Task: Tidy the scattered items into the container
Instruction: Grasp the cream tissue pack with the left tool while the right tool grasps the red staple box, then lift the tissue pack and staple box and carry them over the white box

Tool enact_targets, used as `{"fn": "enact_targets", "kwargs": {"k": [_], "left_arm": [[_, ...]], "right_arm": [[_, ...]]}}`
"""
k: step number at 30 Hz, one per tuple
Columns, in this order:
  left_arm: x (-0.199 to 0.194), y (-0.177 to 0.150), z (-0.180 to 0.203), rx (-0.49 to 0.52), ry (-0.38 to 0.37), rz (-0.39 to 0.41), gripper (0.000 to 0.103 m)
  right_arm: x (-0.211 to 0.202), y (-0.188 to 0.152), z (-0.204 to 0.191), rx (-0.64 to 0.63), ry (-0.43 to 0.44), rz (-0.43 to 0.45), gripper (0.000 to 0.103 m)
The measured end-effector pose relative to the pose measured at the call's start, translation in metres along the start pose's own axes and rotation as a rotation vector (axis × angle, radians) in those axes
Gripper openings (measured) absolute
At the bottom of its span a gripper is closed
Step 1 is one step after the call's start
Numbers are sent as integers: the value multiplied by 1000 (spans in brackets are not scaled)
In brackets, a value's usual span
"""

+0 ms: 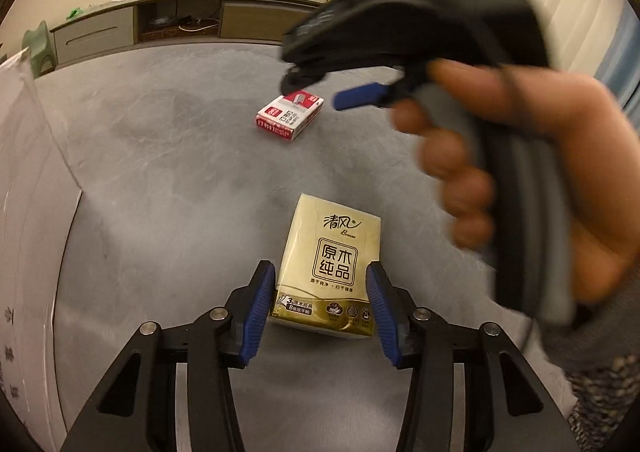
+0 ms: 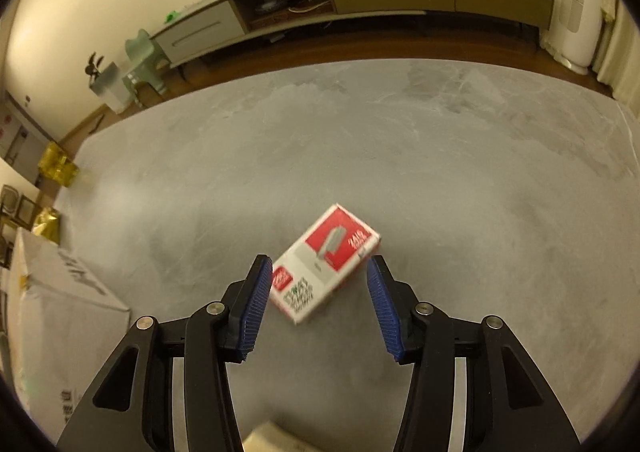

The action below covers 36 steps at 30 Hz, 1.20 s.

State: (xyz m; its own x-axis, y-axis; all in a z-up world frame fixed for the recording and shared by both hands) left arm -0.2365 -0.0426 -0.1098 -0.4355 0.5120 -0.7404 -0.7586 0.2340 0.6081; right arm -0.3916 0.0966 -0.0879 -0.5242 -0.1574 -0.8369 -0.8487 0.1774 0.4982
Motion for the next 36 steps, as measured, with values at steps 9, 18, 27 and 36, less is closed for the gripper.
{"fn": "enact_targets", "kwargs": {"k": [9, 18, 27, 36], "left_arm": [[-15, -15, -6, -28, 35, 13, 49], [-22, -16, -11, -14, 36, 30, 51], [-18, -1, 0, 46, -12, 46, 64], [-11, -5, -10, 89, 21, 24, 26]], "right_arm": [[23, -9, -25, -197, -52, -21, 26], [-4, -45, -10, -228, 7, -28, 23], [1, -5, -26, -294, 41, 39, 47], [-18, -32, -7, -201, 113, 17, 14]]}}
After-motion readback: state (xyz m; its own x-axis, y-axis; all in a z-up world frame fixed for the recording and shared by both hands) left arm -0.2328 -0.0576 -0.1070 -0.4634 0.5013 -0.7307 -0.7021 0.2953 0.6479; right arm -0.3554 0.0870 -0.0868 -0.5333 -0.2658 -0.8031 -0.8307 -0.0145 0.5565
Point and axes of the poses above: each gripper's, at about its wrist camera, not at the fingertips, and x roughly the way its jaws point, z to its right, y to its top, the point moved 3 cm from there along x, roughly the way its jaws point, and after that the axes turned 3 degrees about z, right-handed, at the moved point
